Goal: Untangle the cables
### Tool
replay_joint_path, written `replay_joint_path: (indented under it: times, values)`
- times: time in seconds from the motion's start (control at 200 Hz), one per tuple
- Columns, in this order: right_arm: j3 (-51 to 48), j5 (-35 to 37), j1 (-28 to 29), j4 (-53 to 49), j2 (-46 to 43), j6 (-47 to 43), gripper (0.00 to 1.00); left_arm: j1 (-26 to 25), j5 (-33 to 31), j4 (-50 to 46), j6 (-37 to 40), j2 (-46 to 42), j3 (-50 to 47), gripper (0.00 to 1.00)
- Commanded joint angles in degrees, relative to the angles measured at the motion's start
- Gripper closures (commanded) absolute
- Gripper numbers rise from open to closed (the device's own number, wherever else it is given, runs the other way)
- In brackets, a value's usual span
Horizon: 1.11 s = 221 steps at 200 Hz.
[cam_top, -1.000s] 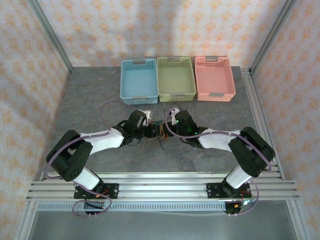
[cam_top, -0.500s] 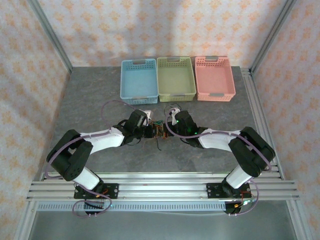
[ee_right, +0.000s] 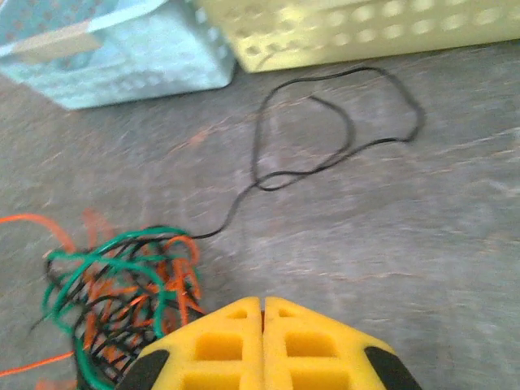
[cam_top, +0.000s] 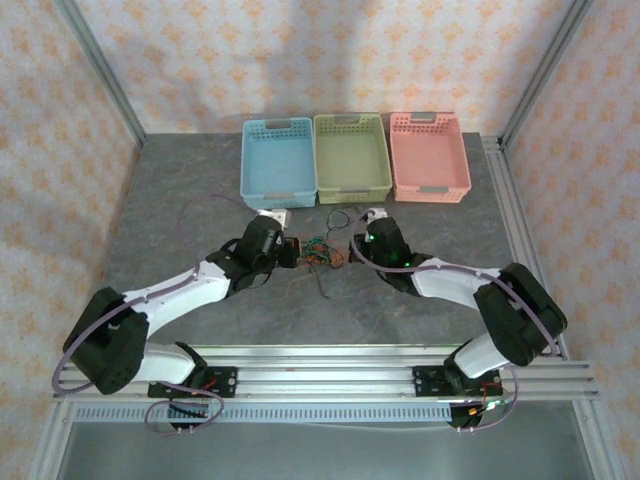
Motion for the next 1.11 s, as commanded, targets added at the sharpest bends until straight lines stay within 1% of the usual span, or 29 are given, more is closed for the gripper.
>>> replay_joint_path:
  times: [0.0,0.09,0.22,0.435,0.45,0.636,0.696,0.766,0.841,0.966,1.101]
  values:
    - [-1.87,8.12,-1.21,-0.99,-2.46,2.76,1.00,-0.61,-9.24,-4.51,0.86,-2.28,-1.39,1.00]
    - [-3.03,10.13,-2.44,-0.32,-3.13,4.34,1.00,-0.52,-11.71,-5.37,0.65,-3.95,-1.91,1.00]
    - [-3.53,13.65,-2.71,-0.93,-3.56,5.98,1.00,-0.52,-14.57,-6.53,0.11,-5.74,-2.49,1.00]
    - [-5.72,26.54,-3.03,-2.09,-6.36,10.12,1.00,0.65,-27.34,-11.51,-2.25,-11.63,-3.92,1.00]
    - [-5.87,27.76,-2.99,-2.21,-6.49,10.49,1.00,0.73,-28.27,-11.82,-4.03,-12.16,-4.13,1.00]
    - [-6.51,43.18,-3.29,-8.62,-8.23,20.09,1.00,3.33,-38.44,-15.38,-8.56,-21.37,-7.63,1.00]
    - [-7.15,47.20,-3.54,-10.30,-9.32,22.76,1.00,4.50,-40.30,-15.75,-9.59,-25.26,-9.42,1.00]
    - [-8.23,48.33,-4.20,-10.51,-11.24,23.97,1.00,5.70,-40.97,-15.44,-10.53,-28.97,-11.34,1.00]
    - [-9.38,49.79,-4.60,-10.70,-13.02,25.02,1.00,6.18,-41.21,-16.04,-10.86,-30.60,-11.86,1.00]
    - [-10.18,50.90,-5.47,-11.52,-15.00,25.77,1.00,6.49,-41.65,-16.74,-11.03,-29.45,-11.12,1.00]
    - [-10.68,49.50,-6.78,-10.75,-15.30,24.92,1.00,7.07,-40.99,-16.53,-11.04,-28.72,-11.02,1.00]
